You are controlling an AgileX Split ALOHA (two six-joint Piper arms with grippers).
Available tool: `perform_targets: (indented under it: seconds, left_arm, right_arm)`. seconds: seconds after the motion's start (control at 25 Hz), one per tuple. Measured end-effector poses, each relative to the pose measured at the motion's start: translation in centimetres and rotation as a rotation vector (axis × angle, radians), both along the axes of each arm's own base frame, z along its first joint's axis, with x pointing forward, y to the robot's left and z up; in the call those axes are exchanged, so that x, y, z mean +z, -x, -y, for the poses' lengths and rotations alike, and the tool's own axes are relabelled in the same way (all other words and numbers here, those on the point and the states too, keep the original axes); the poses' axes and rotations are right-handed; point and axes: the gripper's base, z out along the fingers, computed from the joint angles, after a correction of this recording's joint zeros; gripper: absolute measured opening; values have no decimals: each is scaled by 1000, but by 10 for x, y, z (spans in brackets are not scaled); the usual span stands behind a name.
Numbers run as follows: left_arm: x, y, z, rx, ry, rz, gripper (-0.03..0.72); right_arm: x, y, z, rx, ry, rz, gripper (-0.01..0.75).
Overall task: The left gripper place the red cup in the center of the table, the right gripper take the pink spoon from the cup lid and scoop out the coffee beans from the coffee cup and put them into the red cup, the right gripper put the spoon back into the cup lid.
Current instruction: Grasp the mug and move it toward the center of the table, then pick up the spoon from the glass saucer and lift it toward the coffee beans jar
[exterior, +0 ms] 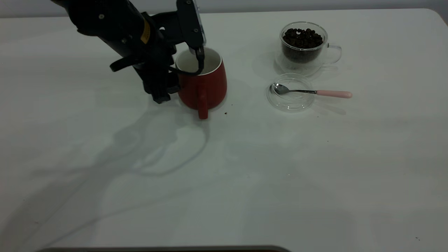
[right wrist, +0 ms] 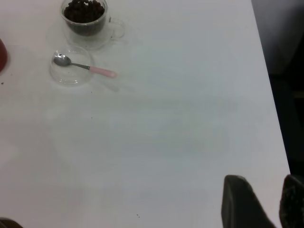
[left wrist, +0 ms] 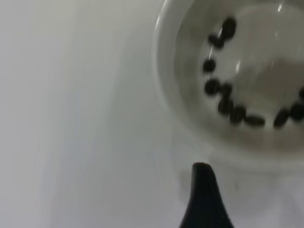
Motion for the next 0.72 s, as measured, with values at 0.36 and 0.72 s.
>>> perform_targets:
  seconds: [0.36,0.72]
  left_arm:
    - [85,6,-34,447,-60,-11,586]
    - [216,45,-108,1015,27,108,586]
  right_arm:
    - [0,0,0,0,0,0,239]
    - [0,0,0,0,-1,0,239]
